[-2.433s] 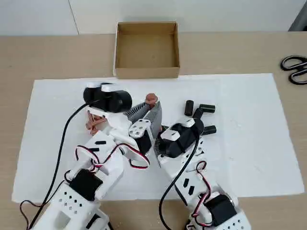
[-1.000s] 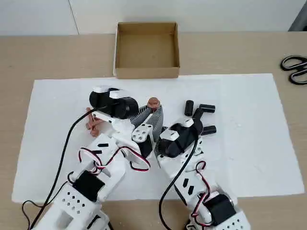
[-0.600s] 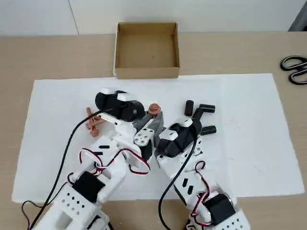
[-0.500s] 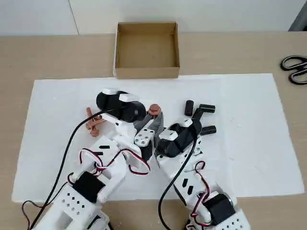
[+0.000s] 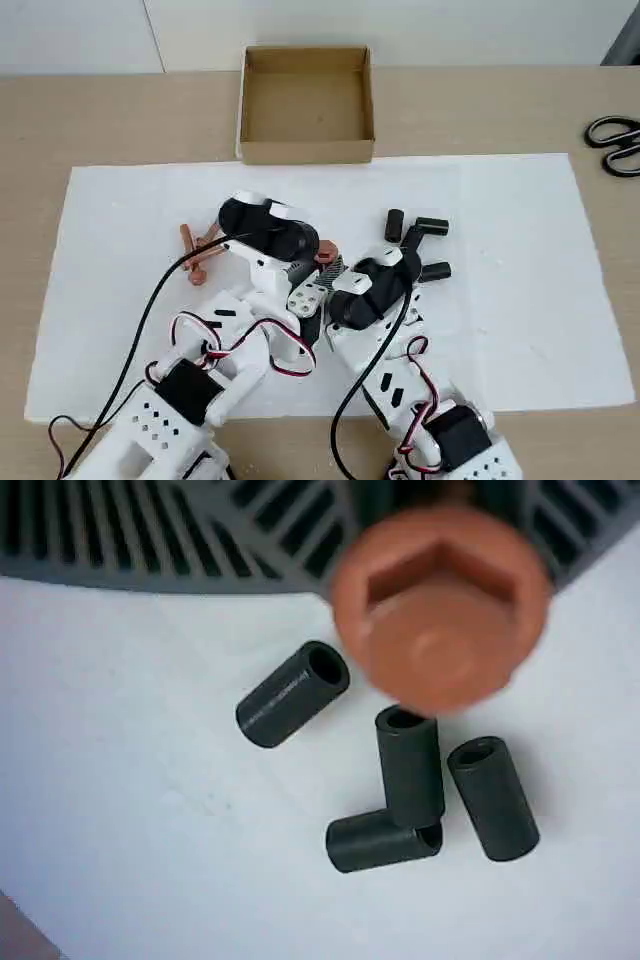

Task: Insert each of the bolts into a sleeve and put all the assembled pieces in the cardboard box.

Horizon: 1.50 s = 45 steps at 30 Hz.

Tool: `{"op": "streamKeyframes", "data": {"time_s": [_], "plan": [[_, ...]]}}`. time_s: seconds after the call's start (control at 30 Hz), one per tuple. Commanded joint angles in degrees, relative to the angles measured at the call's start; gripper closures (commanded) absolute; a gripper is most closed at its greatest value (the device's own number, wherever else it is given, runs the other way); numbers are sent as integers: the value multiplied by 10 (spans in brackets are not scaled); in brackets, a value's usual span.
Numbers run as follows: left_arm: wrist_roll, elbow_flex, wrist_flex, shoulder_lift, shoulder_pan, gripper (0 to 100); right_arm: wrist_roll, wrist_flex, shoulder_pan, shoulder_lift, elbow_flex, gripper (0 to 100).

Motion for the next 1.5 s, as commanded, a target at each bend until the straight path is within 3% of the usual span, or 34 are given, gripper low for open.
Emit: {"op": "streamKeyframes", "data": {"time_s": [0.0,0.13,0.23,0.37,0.9,1.03,1.2,1.3,1.47], "plan": [[-7,-5,11,-6,-1,948,-4,-15,0,-9,-6,995],[-4,-18,55,-6,-3,809,-4,-15,0,-9,-6,995],[-4,-28,70,-6,-1,760,-4,-15,0,-9,-6,995],[-4,-45,71,-6,-9,756,-4,-15,0,-9,-5,995],[-4,-130,94,-18,-146,755,-4,-15,5,-5,4,995],[-4,-140,157,-90,-224,755,-3,-11,48,-3,1,995],[-4,-118,232,-173,-433,755,-3,50,114,12,-46,995],[-4,-96,228,-204,-532,755,-3,88,143,78,-130,995],[-43,-62,261,-231,-578,755,0,93,154,291,-320,995]]}}
